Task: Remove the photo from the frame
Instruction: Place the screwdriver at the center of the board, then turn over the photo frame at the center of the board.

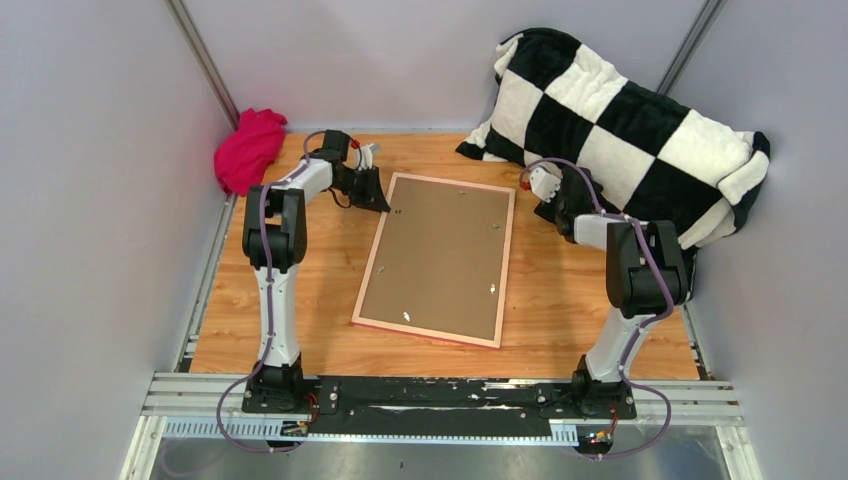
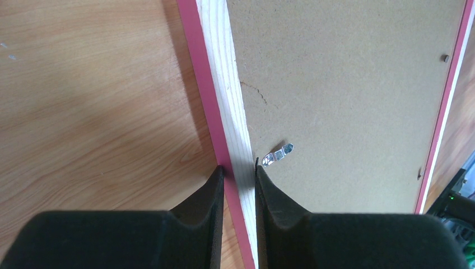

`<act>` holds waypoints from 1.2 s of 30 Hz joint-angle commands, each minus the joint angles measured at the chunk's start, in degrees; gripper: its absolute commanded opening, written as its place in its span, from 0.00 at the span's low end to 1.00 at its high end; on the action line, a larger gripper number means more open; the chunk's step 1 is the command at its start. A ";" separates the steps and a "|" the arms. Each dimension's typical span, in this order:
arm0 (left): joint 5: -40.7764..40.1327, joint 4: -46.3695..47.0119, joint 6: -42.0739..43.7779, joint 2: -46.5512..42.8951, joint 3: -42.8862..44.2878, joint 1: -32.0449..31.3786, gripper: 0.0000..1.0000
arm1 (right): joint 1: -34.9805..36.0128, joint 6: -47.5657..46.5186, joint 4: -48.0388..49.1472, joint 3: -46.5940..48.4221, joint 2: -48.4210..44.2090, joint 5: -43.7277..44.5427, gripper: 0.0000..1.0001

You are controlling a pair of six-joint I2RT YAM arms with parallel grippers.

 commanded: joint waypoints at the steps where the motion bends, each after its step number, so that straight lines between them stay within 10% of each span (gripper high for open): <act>1: -3.54 -0.75 1.61 5.00 -0.75 -0.42 0.04 | -0.61 5.16 -8.24 3.15 -1.38 2.39 0.94; 9: -3.21 -0.82 1.70 5.00 -0.70 -0.42 0.05 | 3.98 14.96 -26.84 5.60 -15.01 -6.03 0.94; 21: -2.34 -0.35 3.44 1.88 -2.16 -0.42 0.21 | 35.51 17.53 -45.04 -3.80 -42.35 -14.37 0.96; 36: -7.58 -7.45 8.55 -15.05 -9.77 -0.42 0.33 | 37.31 27.23 -44.95 -3.79 -35.08 -7.27 0.96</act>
